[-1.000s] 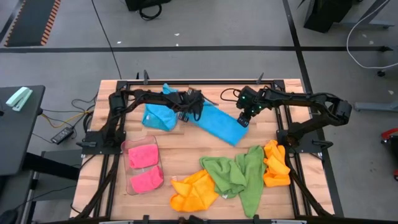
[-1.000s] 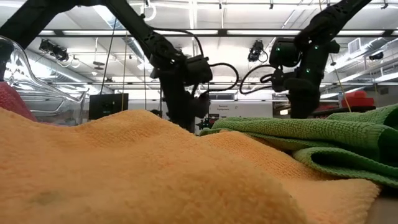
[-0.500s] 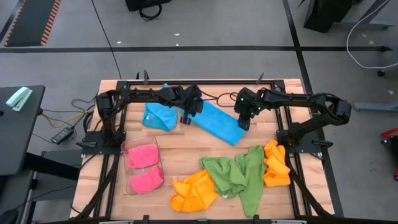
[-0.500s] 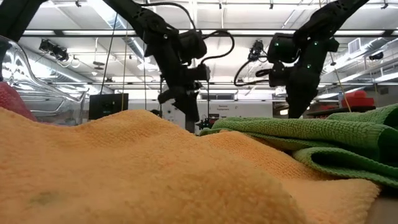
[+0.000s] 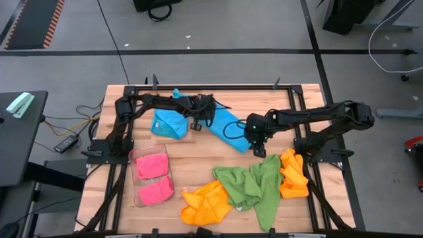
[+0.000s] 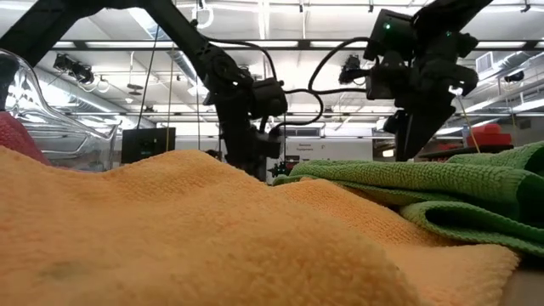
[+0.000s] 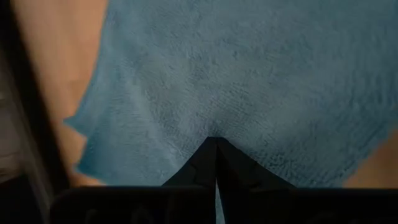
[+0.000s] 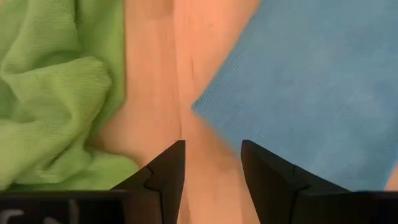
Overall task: Fold microfiber towels
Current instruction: Fold the bottom blue microfiber cloth
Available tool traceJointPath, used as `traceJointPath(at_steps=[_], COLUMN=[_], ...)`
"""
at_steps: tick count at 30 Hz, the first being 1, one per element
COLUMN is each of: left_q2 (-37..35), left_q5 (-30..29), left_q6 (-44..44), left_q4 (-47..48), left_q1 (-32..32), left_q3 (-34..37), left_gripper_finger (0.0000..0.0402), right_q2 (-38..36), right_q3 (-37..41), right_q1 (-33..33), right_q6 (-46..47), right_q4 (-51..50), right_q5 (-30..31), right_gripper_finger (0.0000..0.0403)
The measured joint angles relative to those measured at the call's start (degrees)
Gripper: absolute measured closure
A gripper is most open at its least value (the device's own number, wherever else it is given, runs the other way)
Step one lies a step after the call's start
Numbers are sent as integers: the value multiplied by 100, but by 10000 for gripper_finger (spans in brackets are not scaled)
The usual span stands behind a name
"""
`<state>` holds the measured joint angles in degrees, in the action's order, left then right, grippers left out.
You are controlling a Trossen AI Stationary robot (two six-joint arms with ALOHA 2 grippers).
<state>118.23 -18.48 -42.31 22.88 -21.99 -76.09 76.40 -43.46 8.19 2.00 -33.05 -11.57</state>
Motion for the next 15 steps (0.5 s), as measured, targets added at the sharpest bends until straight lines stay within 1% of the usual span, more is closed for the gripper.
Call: traceJointPath(at_steps=[3,5,10,13,15], left_q2=[18,13,-292,-434,-464], left_q5=[-466,-620,-327,-66,314], left_q6=[-285,-424,-661,-368,27], left_q4=[-472,-730,-450,-444,-469], left_q1=[-122,-173,-4,213,382], left_q3=[2,-1,4,0,0], left_gripper_finger=[385,388,392,379,368], right_q2=[0,0,0,0,0], right_q3=[0,0,4,5,7], right_q1=[-175,-239,-230,-234,-224], right_q6=[183,297,590,608,599], right_q4=[26,16,-402,-650,-646], right_q5=[140,288,612,897,1067], right_gripper_finger=[237,237,237,237,237])
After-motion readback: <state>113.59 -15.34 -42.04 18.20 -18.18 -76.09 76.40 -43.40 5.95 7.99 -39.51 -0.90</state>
